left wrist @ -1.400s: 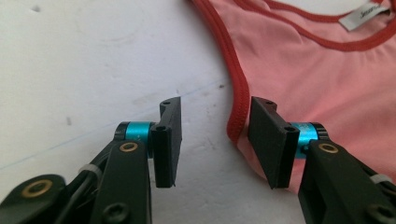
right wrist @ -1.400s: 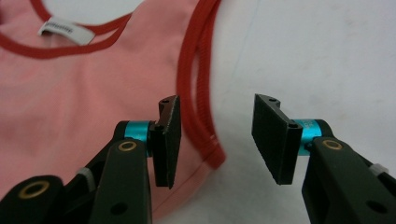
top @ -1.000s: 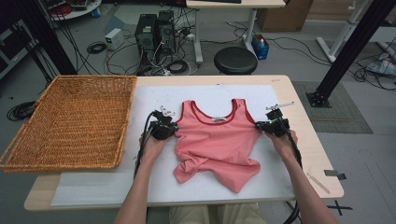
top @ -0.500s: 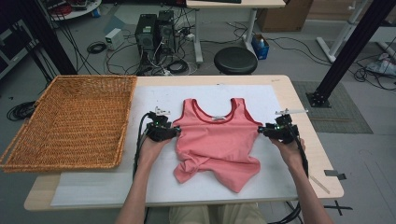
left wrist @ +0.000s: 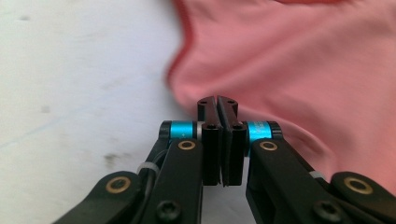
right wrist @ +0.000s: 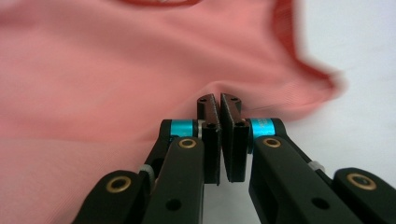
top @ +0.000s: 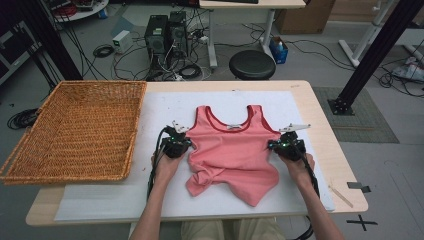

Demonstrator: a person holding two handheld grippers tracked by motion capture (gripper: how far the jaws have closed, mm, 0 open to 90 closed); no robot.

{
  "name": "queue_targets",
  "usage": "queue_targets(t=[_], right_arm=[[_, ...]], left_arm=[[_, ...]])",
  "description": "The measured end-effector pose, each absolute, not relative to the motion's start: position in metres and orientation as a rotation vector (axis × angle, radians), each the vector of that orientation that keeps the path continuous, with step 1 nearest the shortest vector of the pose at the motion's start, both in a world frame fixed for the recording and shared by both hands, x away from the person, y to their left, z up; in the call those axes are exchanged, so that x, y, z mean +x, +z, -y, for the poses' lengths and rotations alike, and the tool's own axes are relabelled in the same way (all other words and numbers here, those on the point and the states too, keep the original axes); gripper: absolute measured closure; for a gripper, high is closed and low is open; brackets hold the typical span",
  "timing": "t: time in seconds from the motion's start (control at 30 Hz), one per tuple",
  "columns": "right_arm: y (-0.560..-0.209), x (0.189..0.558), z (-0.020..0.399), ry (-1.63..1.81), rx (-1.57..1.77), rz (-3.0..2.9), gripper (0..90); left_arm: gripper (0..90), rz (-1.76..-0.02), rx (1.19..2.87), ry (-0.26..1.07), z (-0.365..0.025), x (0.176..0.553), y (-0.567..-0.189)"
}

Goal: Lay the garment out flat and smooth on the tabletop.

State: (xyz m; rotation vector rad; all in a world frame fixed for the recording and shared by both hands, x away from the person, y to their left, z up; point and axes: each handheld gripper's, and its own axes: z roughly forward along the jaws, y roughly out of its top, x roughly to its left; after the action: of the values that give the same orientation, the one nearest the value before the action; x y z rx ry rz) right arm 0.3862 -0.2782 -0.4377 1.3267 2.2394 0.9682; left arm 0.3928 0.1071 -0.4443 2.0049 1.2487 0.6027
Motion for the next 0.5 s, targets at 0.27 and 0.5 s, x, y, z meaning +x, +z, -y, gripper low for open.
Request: queue_targets(t=[0.27,0.5], right_arm=[[-0.43,0.381,0.298,1.002,1.415,-2.138,57.4],[-0.436,0.348,0.289,1.027,1.35,-2.266,50.7]], left_arm=[[60.7,-1.207,1.923,0.432,-0.118,0.377,-0.432],[54.5,-1.112,2.061,0.363,-0.097,0.359,-0.442]])
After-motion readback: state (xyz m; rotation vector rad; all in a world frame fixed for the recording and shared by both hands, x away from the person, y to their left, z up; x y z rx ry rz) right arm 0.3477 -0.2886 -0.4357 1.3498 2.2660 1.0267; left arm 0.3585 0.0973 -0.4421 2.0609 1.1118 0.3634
